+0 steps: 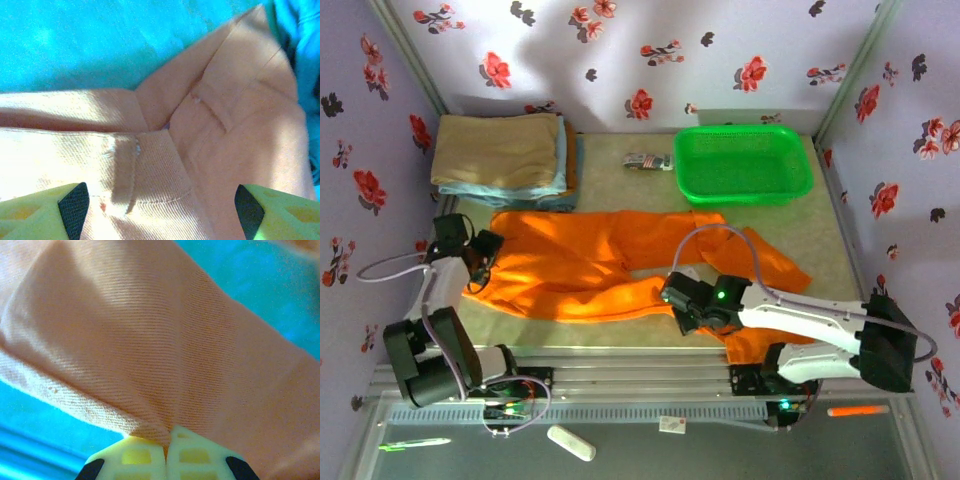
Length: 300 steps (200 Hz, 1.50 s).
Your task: Fold and stack the trousers
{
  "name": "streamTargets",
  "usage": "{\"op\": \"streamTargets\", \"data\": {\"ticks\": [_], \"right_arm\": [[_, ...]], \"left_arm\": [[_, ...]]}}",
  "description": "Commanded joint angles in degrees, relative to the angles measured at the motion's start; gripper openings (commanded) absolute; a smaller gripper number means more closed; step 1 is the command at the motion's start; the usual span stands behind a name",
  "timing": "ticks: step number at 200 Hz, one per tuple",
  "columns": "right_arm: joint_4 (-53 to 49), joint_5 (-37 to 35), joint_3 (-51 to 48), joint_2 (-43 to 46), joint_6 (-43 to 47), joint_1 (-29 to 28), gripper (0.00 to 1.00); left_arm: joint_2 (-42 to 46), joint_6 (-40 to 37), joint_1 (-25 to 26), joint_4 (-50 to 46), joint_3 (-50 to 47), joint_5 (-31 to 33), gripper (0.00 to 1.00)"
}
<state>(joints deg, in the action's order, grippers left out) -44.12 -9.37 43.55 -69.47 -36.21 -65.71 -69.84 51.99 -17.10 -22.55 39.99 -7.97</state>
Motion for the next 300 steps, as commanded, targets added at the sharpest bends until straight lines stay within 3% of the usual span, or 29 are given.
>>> {"op": "streamTargets", "data": {"ticks": [1,18,33,53,77,90,122,152,177,198,239,276,300], "right_arm": [[-0.09,7.24,-1.32,-1.81,-0.88,-1.92,0.24],[-1.64,5.2,-0.35,-1.28,-0.53,-1.9,0.42],[-5.59,-1.96,3.22,0.19,-0.72,-1.18,0.61],[-7.03,-9.32,7.28,2.22,0.1,4.3,0.71],[-2.64,-14.2,8.51,2.76,0.82,17.35,0.75],[1.38,-13.56,7.61,2.84,-0.03,25.52,0.78],[10.4,-3.3,5.3,3.67,-2.47,44.96,0.81],[13.94,1.64,4.66,1.16,-4.09,54.77,0.83],[15.96,4.89,4.05,-2.52,-4.93,57.93,0.83],[18.9,9.87,3.45,-5.86,-6.61,57.99,0.78],[23.65,16.14,4.0,-12.08,-10.07,56.77,0.7],[25.18,21.65,7.38,-17.96,-13.35,54.56,0.67],[23.72,23.51,10.28,-23.88,-13.89,54.26,0.59]], "left_arm": [[5.35,-1.98,-0.96,-6.57,0.37,-0.9,0.81],[8.87,-0.92,1.23,-5.97,-1.13,-2.93,0.79],[10.21,0.41,6.41,-4.76,-1.31,-2.68,0.77],[8.11,1.99,16.57,-1.63,-0.1,1.31,0.77],[-0.46,3.74,25.29,5.41,1.64,5.24,0.77],[-5.51,5.46,26.39,11.71,0.8,5.55,0.77],[-15.31,9.2,25.32,20.8,-2.34,7.55,0.76],[-15.82,13.8,21.81,26.64,-11.34,7.97,0.76],[-10.11,15.43,16.07,26.15,-19.07,6.54,0.75],[-0.29,15.03,13.0,18.29,-21.4,6.74,0.75],[18.14,13.08,11.83,2.76,-18.45,6.52,0.76],[20.45,11.84,11.91,0.22,-16.87,4.5,0.77],[20.12,11.69,11.93,0.44,-17.11,4.12,0.77]]}}
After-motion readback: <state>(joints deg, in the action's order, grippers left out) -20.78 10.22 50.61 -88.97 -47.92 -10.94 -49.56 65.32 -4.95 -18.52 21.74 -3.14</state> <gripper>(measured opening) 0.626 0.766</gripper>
